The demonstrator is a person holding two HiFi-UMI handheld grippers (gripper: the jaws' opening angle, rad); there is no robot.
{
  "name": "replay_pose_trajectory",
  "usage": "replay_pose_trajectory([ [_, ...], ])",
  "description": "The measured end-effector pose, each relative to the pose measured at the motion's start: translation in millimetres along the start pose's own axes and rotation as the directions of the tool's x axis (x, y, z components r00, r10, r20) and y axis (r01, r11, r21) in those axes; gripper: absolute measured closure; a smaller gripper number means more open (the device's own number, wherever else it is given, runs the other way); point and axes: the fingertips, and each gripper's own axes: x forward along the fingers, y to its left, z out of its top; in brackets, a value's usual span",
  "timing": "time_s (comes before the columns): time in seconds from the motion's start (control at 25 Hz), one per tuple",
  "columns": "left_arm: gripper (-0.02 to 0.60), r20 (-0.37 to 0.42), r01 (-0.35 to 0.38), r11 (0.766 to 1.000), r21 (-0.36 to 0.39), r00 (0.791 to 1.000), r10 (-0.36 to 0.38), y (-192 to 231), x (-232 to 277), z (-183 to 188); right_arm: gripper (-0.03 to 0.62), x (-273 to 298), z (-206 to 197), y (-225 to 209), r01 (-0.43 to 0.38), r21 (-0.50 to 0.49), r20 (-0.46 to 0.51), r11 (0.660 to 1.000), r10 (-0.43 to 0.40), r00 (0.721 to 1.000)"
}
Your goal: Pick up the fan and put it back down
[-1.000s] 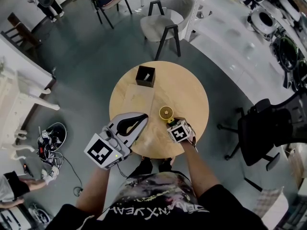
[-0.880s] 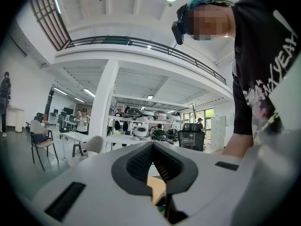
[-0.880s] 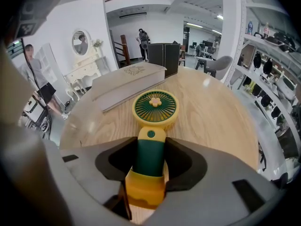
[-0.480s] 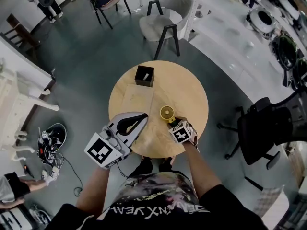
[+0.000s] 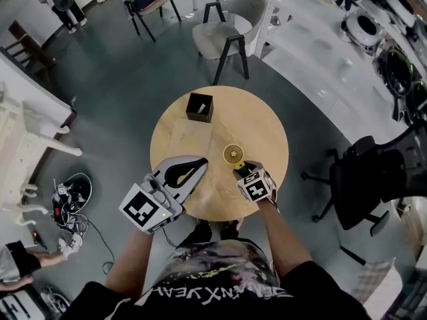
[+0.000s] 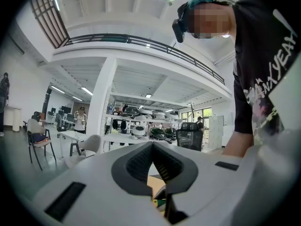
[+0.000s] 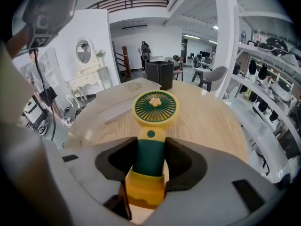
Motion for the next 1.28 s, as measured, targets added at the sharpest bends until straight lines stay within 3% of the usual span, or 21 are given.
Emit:
replay_pose_trajectory([
  [0.64,0.568,0.002,0.010,1.000,0.006,1.000,-0.010,1.7,9.9,0.5,0.408,-55.9,72.2,7.8,0.006,-0.059,0.218,0.998,0.007,0.976],
  [1.28,0.569,0.002,0.017,1.000,0.010,1.000,-0.017,4.9,15.8,2.1,0.408,-133.0,135.9,13.6,0.024,-0.090,0.429,0.996,0.017,0.903],
])
